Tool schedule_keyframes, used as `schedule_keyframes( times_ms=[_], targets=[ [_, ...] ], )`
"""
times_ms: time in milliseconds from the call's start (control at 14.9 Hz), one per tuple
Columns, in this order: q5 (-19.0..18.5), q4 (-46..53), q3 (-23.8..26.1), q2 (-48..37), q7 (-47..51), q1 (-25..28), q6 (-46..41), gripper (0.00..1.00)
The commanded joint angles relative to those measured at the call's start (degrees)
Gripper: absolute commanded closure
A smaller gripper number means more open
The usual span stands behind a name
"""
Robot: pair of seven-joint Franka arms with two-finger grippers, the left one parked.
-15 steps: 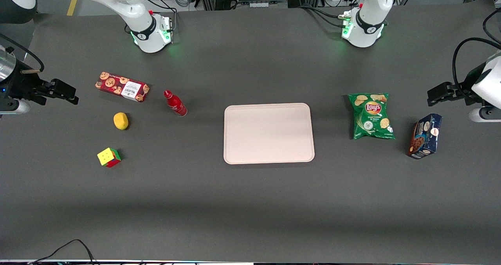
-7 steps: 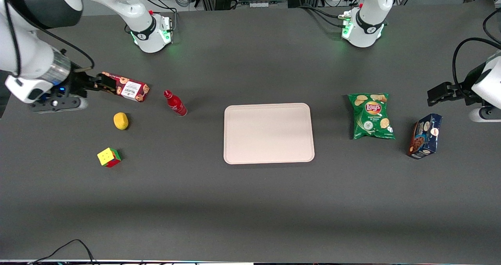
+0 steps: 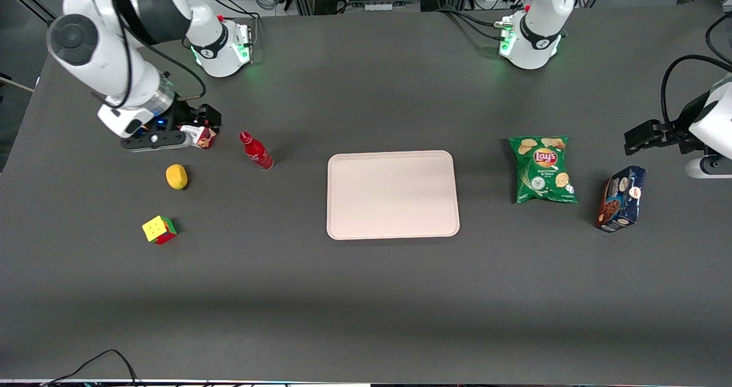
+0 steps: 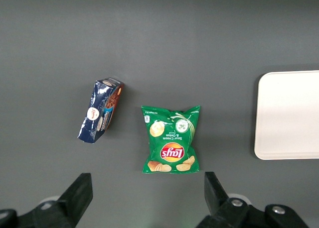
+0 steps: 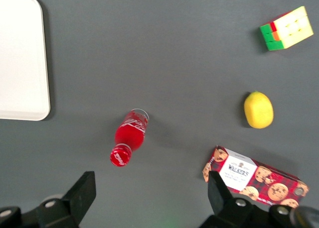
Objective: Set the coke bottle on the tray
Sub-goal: 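Lower the open right gripper around the bottle and close it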
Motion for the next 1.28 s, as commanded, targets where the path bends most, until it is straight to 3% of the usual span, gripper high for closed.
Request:
schedule_keyframes(
  times_ms=[0, 537, 1208],
  targets=[
    [1.04, -8.14, 3.01, -1.88, 2.67, -0.12, 9.56, 0.00],
    [1.92, -16.59, 6.44, -1.09, 4.09, 0.06, 21.98, 0.00],
    [3.85, -20.20, 8.73, 1.72, 4.09, 0.15, 28.13, 0.00]
  ],
)
